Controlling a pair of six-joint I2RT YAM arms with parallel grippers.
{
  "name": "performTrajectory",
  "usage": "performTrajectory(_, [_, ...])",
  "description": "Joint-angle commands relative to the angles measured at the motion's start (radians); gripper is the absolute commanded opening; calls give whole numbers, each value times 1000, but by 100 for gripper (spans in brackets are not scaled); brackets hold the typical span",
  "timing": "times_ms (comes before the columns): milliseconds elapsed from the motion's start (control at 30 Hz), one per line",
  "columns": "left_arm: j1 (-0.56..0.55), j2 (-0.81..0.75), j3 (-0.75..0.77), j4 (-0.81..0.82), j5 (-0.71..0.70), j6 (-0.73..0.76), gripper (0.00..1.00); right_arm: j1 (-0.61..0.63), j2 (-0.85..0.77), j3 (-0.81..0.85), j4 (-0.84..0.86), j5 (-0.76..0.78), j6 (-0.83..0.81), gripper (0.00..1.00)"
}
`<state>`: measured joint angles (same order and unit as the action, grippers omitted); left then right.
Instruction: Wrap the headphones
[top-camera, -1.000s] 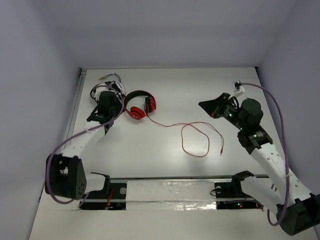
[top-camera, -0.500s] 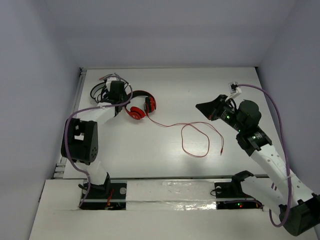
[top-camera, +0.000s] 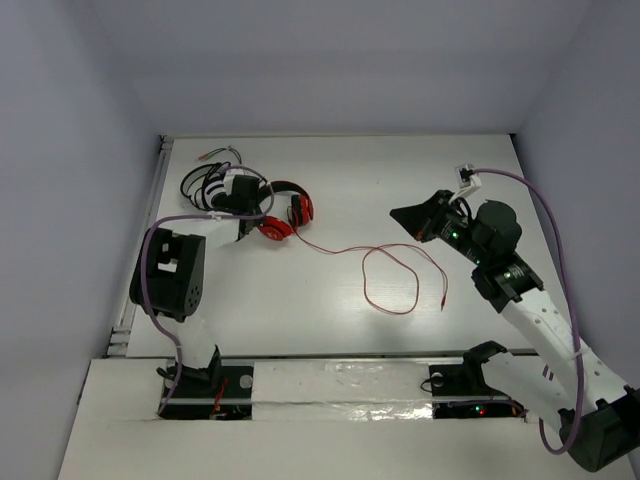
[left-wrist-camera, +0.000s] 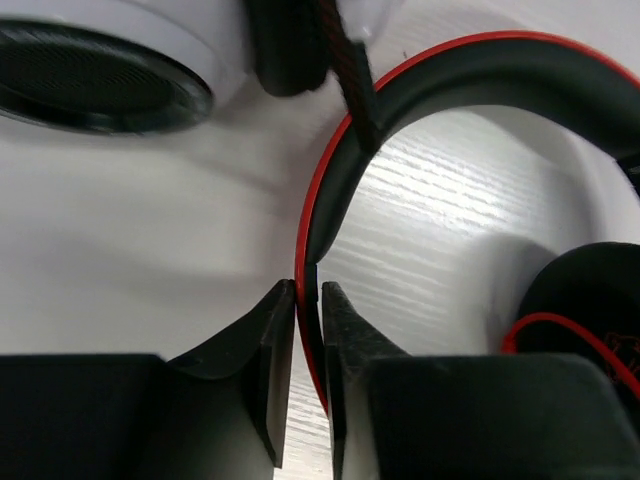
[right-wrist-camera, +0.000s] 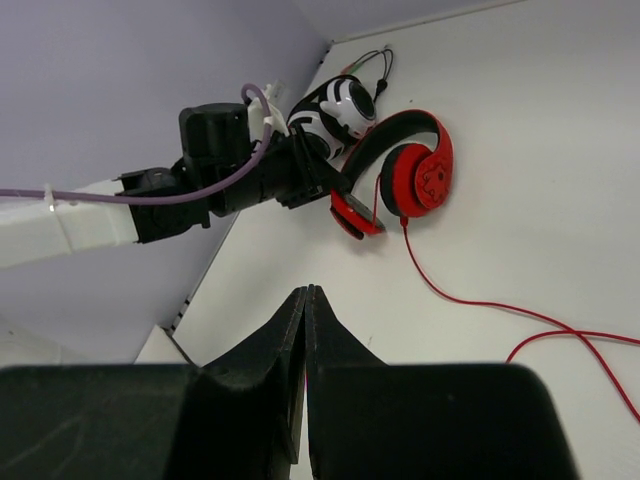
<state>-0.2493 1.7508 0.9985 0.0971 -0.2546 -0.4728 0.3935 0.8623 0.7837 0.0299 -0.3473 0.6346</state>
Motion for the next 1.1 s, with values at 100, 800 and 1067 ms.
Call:
performTrajectory(100, [-131, -51, -76, 53, -21, -32, 8, 7, -23, 15, 31, -1, -15, 7])
performTrajectory(800, [-311, -588, -456, -163, -230, -515, 17, 16, -2, 22, 10, -47, -47, 7])
performTrajectory(1067, [-311, -700, -332, -278, -339, -347, 62, 25, 4, 23, 12, -44, -50, 7])
